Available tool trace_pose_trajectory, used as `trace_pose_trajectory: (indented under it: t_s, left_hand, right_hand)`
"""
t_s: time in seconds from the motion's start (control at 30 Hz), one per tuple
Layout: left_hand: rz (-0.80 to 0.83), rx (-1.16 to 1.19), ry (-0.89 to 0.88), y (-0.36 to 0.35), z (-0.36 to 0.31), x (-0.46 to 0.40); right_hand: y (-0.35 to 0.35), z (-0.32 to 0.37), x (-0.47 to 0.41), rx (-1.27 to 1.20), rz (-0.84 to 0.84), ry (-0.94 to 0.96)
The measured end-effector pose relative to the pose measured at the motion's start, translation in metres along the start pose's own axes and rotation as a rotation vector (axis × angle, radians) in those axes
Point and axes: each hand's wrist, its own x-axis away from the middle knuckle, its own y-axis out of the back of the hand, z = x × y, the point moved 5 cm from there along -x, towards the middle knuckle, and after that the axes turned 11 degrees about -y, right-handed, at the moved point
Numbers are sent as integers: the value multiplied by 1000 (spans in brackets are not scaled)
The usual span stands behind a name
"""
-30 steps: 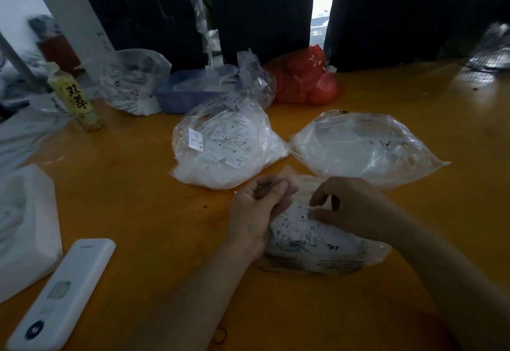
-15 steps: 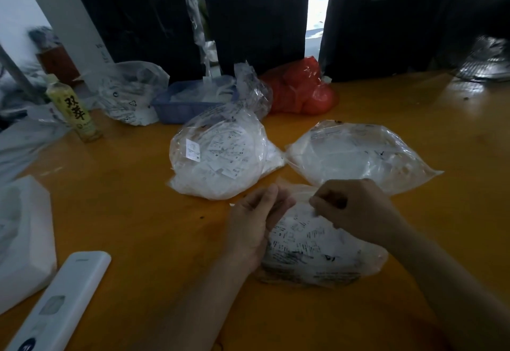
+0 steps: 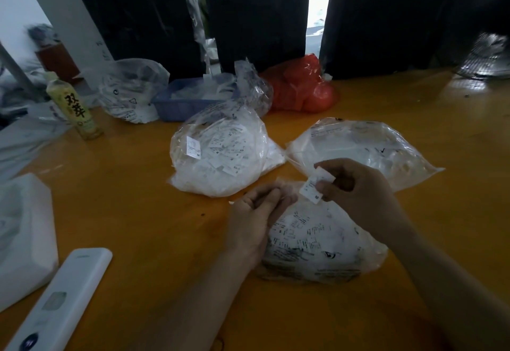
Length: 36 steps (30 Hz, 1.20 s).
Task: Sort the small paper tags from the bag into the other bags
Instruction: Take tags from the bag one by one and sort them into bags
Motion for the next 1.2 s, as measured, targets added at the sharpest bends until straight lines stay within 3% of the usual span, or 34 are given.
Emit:
trace_pose_trajectory:
  t_s: [0.13, 0.37, 0.67, 0.97, 1.2]
  left_hand:
    - [68, -48, -25, -3, 0, 2]
    - [161, -126, -62, -6, 2, 4]
    - [218, -148, -91, -9, 2, 6]
    - [202, -281, -120, -8, -2, 8]
    - [222, -441, -98, -11, -2, 14]
  right_hand:
    - [3, 4, 2, -194, -33, 12]
    - [5, 13, 9, -253, -137, 126]
    - [-2, 16, 11, 9, -177, 222]
    - [-6, 9, 5, 197, -62, 164]
    - [-7, 9, 7, 109, -48, 115]
